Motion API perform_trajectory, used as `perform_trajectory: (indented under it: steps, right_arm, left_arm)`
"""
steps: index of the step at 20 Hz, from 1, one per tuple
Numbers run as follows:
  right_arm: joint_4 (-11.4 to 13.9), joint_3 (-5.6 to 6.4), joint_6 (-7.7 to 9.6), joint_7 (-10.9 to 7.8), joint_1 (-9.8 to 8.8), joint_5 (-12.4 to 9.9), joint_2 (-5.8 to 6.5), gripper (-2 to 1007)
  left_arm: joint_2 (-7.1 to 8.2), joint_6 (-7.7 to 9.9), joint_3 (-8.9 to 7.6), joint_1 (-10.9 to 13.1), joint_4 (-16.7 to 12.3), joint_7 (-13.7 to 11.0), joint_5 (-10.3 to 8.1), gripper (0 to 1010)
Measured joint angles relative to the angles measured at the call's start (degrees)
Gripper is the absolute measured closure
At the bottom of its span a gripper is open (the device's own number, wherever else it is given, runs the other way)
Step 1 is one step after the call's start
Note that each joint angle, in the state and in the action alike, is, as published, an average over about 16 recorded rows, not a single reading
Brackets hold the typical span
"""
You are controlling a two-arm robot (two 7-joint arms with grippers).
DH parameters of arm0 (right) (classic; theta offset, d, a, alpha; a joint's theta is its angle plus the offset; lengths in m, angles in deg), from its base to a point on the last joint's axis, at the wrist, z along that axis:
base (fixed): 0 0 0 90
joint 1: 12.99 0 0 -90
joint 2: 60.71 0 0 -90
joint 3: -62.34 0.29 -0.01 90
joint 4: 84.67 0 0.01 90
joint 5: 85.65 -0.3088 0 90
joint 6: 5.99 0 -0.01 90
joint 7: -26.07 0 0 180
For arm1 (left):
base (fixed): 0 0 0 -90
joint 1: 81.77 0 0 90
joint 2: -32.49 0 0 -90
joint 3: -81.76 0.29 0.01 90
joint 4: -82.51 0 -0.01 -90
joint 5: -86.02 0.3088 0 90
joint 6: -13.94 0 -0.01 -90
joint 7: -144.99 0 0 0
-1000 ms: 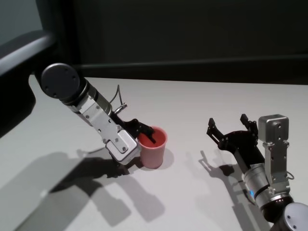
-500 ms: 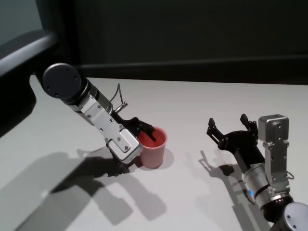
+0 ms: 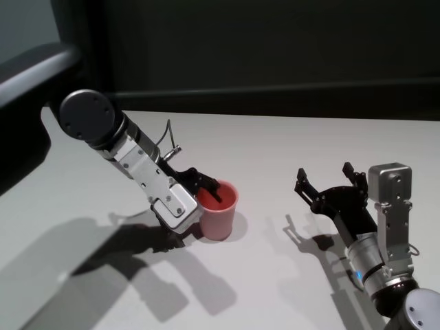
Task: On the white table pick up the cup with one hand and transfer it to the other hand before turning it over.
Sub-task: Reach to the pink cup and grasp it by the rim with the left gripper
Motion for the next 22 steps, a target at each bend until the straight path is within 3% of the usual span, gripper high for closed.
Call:
perform_trajectory:
  steps: [8,22]
  right_arm:
    - [0.0,0.0,0.0,0.0,0.0,0.0,0.0,5]
    - [0.0,0.0,0.0,0.0,0.0,0.0,0.0,5]
  left_arm:
    - [-0.01,-0.12,-0.06,0.03,0.05,-0.16,-0.16,231]
    - [-0.01,-0.24,-0.11,0.08,0.1,-0.27,-0.26,751]
